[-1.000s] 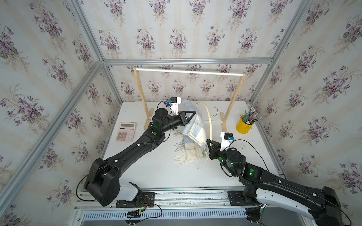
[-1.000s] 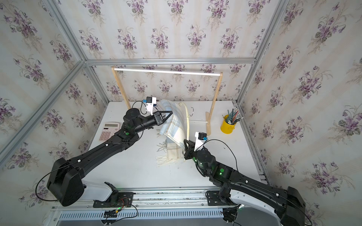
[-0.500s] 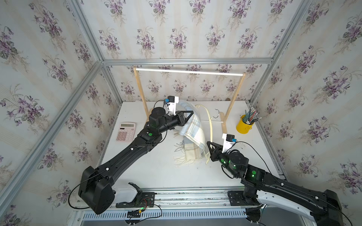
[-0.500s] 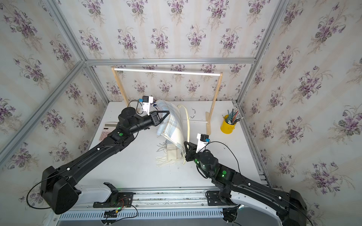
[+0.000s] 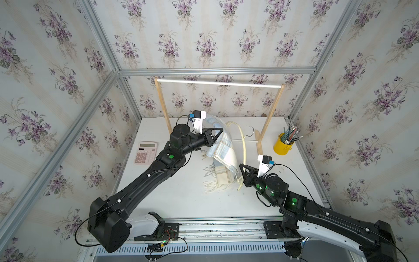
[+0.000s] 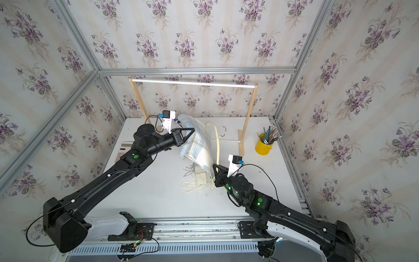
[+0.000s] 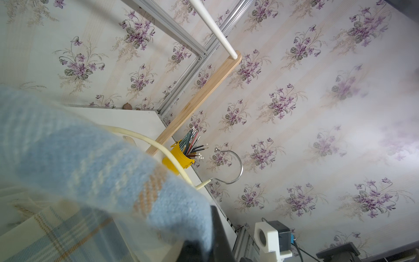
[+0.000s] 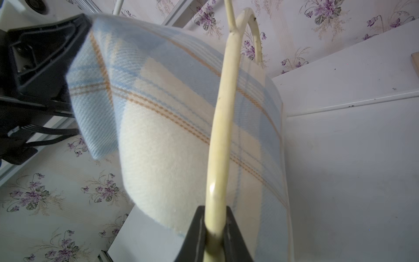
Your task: Hang the scarf on the hanger
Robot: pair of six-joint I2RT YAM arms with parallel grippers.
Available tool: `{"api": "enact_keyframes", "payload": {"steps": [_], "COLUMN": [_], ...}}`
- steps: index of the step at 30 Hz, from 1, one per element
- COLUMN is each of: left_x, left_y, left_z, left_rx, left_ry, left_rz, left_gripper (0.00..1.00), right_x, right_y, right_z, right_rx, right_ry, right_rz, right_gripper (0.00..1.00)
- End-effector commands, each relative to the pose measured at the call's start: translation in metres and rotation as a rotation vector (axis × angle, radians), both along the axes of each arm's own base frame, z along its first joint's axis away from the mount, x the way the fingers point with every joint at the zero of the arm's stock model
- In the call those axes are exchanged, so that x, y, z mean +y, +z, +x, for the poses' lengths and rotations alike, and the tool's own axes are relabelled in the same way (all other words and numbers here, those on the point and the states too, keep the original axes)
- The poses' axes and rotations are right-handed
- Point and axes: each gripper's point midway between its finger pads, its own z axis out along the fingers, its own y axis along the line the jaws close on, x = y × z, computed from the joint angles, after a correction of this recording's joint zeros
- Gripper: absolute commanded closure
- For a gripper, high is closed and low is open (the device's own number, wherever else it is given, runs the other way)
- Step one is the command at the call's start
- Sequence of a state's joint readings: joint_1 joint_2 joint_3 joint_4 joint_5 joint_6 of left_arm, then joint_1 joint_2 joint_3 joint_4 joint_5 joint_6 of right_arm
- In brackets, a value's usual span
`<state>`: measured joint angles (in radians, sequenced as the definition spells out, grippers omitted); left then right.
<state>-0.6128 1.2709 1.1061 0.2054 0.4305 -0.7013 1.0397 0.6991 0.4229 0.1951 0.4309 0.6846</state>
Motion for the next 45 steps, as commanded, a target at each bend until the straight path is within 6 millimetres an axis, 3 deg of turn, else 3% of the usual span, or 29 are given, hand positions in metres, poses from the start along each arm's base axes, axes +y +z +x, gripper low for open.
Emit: {"api": "enact_keyframes", "payload": {"steps": [1,11,21,25,28,33,36,40,45], "left_x": [0.005,0.026,0.029,0.037,0.046,0.054,0.058,0.058,0.057], "left_y": [0.014,0.012,-0.057,-0.068,-0.049,0.016,0.044,0.060,0.060], "left_z": [-0.002,-0.013,-0.009,-0.005,-0.003,-0.009,-0.012,-0.016,-0.016], "left_rx": [-0.067,-0.091,0.014,0.017,-0.026,-0.135,-0.176,-0.196,-0.191], "left_ry": [0.019,0.084,0.111,0.160,0.194,0.216,0.224,0.216,0.206], "left_rz": [-0.009,0.035,0.057,0.080,0.091,0.102,0.100,0.093,0.090], "left_gripper": [1.00,1.00,1.00,1.00,1.00,1.00,1.00,1.00,1.00], "right_x": [-0.007,-0.027,-0.007,-0.006,-0.007,-0.008,-0.009,-0.012,-0.013], "right_y": [0.015,0.034,0.100,0.117,0.117,0.097,0.085,0.077,0.069], "right_z": [0.001,-0.001,0.002,0.002,0.002,0.002,0.002,0.001,0.000], "right_rx": [-0.030,-0.054,-0.121,-0.141,-0.139,-0.113,-0.100,-0.094,-0.083], "right_ry": [-0.026,-0.074,-0.007,-0.003,-0.005,-0.010,-0.016,-0.025,-0.025], "right_rz": [0.026,-0.022,-0.139,-0.151,-0.151,-0.135,-0.122,-0.097,-0.070], "right_gripper": [1.00,1.00,1.00,1.00,1.00,1.00,1.00,1.00,1.00]}}
